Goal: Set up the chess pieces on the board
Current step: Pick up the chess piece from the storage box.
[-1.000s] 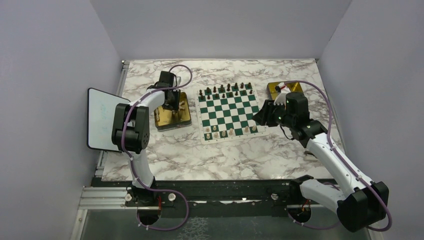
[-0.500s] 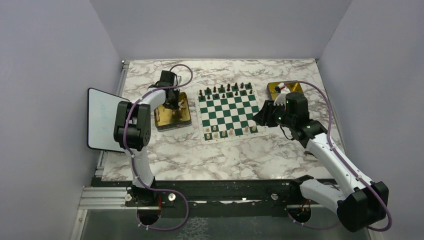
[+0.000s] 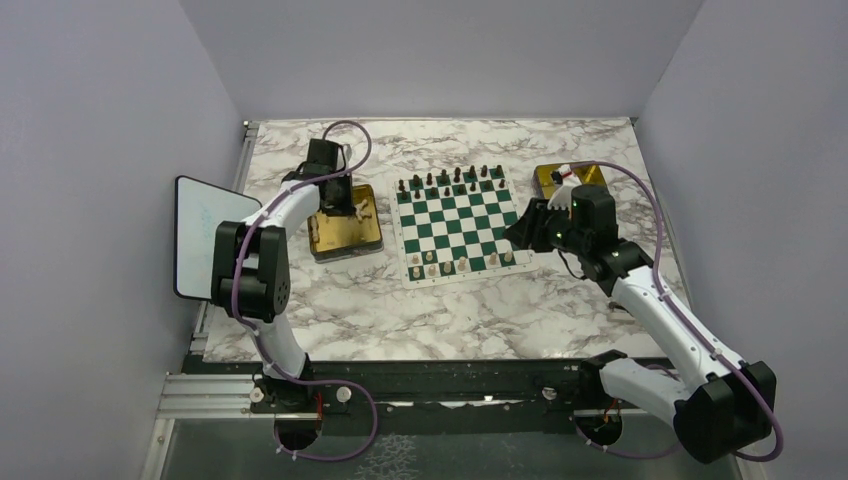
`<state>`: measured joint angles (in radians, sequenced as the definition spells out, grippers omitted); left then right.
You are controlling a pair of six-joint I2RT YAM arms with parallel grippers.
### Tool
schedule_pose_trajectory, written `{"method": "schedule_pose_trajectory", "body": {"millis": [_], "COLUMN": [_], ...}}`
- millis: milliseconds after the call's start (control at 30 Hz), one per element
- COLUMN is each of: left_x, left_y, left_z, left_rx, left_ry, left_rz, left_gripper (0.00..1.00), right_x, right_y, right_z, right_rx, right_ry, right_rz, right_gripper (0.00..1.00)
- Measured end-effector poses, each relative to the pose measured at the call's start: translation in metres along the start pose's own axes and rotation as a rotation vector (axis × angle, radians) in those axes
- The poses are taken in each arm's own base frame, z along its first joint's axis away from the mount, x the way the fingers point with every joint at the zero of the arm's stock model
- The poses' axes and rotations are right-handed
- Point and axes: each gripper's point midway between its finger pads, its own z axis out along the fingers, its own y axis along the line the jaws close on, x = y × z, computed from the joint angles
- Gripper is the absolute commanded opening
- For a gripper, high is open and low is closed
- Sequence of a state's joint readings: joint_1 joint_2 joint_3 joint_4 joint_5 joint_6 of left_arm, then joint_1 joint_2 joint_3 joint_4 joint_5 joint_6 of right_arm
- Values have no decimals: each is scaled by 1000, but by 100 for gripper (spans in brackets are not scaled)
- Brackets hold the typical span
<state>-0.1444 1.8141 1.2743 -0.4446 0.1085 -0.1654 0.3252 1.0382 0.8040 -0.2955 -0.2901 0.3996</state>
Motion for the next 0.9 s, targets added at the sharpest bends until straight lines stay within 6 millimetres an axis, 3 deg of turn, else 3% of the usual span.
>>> {"method": "schedule_pose_trajectory", "body": {"millis": [267, 467, 667, 900], "left_x": [-20, -27, -23, 3], "left_y": [5, -11, -42, -70], "left_z": [-33, -59, -84, -101], "left_rx": [55, 194, 361, 540], "left_ry": [-85, -143, -163, -102], "left_rz": [-179, -297, -354, -388], "left_gripper": [13, 13, 13, 13], "right_x": [-1, 1, 3, 16], "right_y": [3, 23, 66, 132], "right_z": [9, 28, 49, 61], "right_rx": [-12, -47, -119, -359], "right_ry": [5, 31, 7, -197], "right_rz": [22, -43, -311, -825], "right_gripper": [44, 45, 46, 42]}}
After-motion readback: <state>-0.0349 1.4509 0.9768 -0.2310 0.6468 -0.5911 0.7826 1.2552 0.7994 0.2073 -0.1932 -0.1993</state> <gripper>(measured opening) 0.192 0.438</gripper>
